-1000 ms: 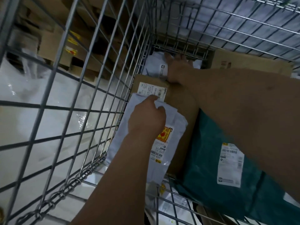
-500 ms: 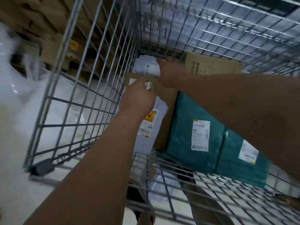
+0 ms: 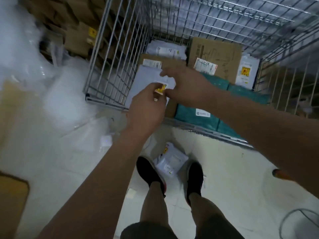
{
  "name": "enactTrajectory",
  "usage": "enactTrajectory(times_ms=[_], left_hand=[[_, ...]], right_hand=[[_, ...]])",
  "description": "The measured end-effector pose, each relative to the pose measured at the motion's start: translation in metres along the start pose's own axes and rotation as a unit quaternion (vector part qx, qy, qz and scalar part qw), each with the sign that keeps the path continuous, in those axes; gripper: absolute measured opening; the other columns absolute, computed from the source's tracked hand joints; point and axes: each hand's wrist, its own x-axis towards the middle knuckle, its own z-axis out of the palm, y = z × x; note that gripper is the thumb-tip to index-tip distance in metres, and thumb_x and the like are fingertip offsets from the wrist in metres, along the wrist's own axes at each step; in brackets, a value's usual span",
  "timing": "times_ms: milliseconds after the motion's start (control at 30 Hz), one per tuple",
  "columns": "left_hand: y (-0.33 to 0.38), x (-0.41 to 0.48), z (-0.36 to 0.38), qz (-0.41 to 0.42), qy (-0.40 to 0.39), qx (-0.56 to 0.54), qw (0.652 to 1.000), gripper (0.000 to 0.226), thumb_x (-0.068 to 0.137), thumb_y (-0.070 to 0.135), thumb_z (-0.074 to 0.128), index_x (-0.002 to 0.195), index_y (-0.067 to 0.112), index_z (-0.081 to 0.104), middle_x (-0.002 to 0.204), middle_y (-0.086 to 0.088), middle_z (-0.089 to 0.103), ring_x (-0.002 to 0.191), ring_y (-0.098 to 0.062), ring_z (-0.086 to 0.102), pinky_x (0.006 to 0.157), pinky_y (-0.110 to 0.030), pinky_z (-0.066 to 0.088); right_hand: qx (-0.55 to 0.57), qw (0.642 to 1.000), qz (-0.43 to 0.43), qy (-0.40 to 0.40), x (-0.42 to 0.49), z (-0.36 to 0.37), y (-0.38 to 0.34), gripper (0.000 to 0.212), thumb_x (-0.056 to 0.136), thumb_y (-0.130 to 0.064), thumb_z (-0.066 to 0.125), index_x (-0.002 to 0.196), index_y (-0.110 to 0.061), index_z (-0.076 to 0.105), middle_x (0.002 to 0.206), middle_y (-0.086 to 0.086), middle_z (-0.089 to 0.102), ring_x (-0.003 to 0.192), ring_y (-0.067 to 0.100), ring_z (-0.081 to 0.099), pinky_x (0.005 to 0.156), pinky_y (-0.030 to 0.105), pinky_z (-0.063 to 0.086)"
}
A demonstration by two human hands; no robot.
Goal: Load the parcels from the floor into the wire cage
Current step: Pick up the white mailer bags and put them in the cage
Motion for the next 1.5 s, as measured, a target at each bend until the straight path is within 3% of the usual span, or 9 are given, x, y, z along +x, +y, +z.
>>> enactTrajectory(times_ms=[233, 500, 700, 933, 1100, 1200, 1267, 1367, 1500], left_hand=[[-0.026, -0.118, 0.025, 0.013, 0.118, -0.062, 0.991, 0.029, 0.099, 0.016, 0.060, 0.125, 0.023, 0.068, 0.108, 0.012, 0.067, 0.095, 0.007, 0.061, 0.084, -0.015, 0.050], [-0.161, -0.205, 0.103, -0.133, 0.039, -0.020, 0.990, 0.042, 0.090, 0.021, 0.059, 0.130, 0.034, 0.065, 0.112, 0.003, 0.066, 0.097, -0.013, 0.066, 0.091, -0.037, 0.055], [-0.300, -0.200, 0.191, -0.193, -0.056, 0.042, 0.979, 0.077, 0.086, 0.028, 0.074, 0.154, 0.040, 0.040, 0.129, -0.013, 0.050, 0.107, -0.036, 0.063, 0.096, -0.045, 0.053], [-0.445, -0.139, 0.309, -0.226, -0.106, 0.026, 0.968, 0.123, 0.072, 0.051, 0.078, 0.164, 0.026, 0.000, 0.159, -0.018, 0.028, 0.135, -0.040, 0.044, 0.110, -0.042, 0.039], [-0.508, -0.114, 0.380, -0.287, -0.068, -0.047, 0.954, 0.144, 0.070, 0.036, 0.094, 0.162, 0.029, -0.017, 0.168, -0.010, 0.005, 0.143, -0.028, 0.032, 0.109, -0.036, 0.038], [-0.522, -0.118, 0.402, -0.287, -0.034, -0.051, 0.956, 0.139, 0.069, 0.030, 0.094, 0.162, 0.031, -0.010, 0.166, -0.016, 0.001, 0.144, -0.033, 0.035, 0.104, -0.035, 0.043], [-0.522, -0.123, 0.409, -0.274, -0.023, -0.042, 0.960, 0.137, 0.071, 0.027, 0.093, 0.163, 0.028, -0.008, 0.165, -0.016, -0.002, 0.144, -0.029, 0.035, 0.104, -0.030, 0.042], [-0.523, -0.121, 0.409, -0.286, 0.011, -0.094, 0.953, 0.136, 0.067, 0.019, 0.095, 0.163, 0.026, -0.001, 0.163, -0.015, 0.000, 0.135, -0.020, 0.041, 0.097, -0.021, 0.040], [-0.528, -0.113, 0.390, -0.272, 0.023, -0.119, 0.955, 0.140, 0.052, 0.041, 0.099, 0.161, 0.021, 0.014, 0.155, -0.009, 0.039, 0.138, -0.019, 0.048, 0.115, -0.033, 0.040]], right_hand=[[0.097, 0.993, -0.043, 0.052, -0.134, 0.041, -0.013, 0.047, 0.089, -0.020, 0.070, 0.136, -0.016, 0.063, 0.126, 0.011, 0.062, 0.114, 0.027, 0.060, 0.097, 0.030, 0.046], [0.070, 0.993, -0.084, -0.036, -0.196, 0.176, 0.029, 0.044, 0.091, -0.020, 0.063, 0.135, -0.016, 0.063, 0.132, 0.010, 0.062, 0.122, 0.028, 0.056, 0.099, 0.036, 0.047], [-0.059, 0.979, -0.009, -0.197, -0.172, 0.323, 0.134, 0.085, 0.082, -0.030, 0.067, 0.160, -0.019, 0.033, 0.153, 0.019, 0.041, 0.133, 0.041, 0.043, 0.101, 0.053, 0.046], [-0.180, 0.944, 0.013, -0.277, -0.105, 0.483, 0.244, 0.133, 0.068, -0.050, 0.087, 0.160, -0.045, -0.009, 0.170, 0.001, -0.007, 0.151, 0.037, 0.013, 0.114, 0.061, 0.030], [-0.203, 0.934, -0.002, -0.294, -0.083, 0.551, 0.293, 0.132, 0.071, -0.053, 0.085, 0.158, -0.048, -0.014, 0.168, 0.000, -0.024, 0.155, 0.037, -0.009, 0.115, 0.071, 0.020], [-0.262, 0.937, -0.072, -0.221, -0.077, 0.564, 0.296, 0.124, 0.073, -0.075, 0.069, 0.161, -0.040, -0.012, 0.169, 0.006, -0.022, 0.156, 0.037, -0.015, 0.112, 0.080, 0.009], [-0.261, 0.939, -0.094, -0.201, -0.073, 0.571, 0.296, 0.128, 0.068, -0.082, 0.067, 0.162, -0.037, -0.006, 0.170, 0.008, -0.016, 0.156, 0.039, -0.011, 0.111, 0.080, 0.015], [-0.204, 0.956, -0.095, -0.186, -0.067, 0.581, 0.299, 0.114, 0.076, -0.057, 0.078, 0.163, -0.038, 0.006, 0.171, 0.010, -0.003, 0.150, 0.046, 0.014, 0.102, 0.067, 0.043], [-0.212, 0.958, -0.080, -0.176, -0.066, 0.576, 0.291, 0.104, 0.082, -0.042, 0.075, 0.163, -0.033, 0.011, 0.167, 0.017, 0.007, 0.138, 0.051, 0.029, 0.087, 0.056, 0.051]])
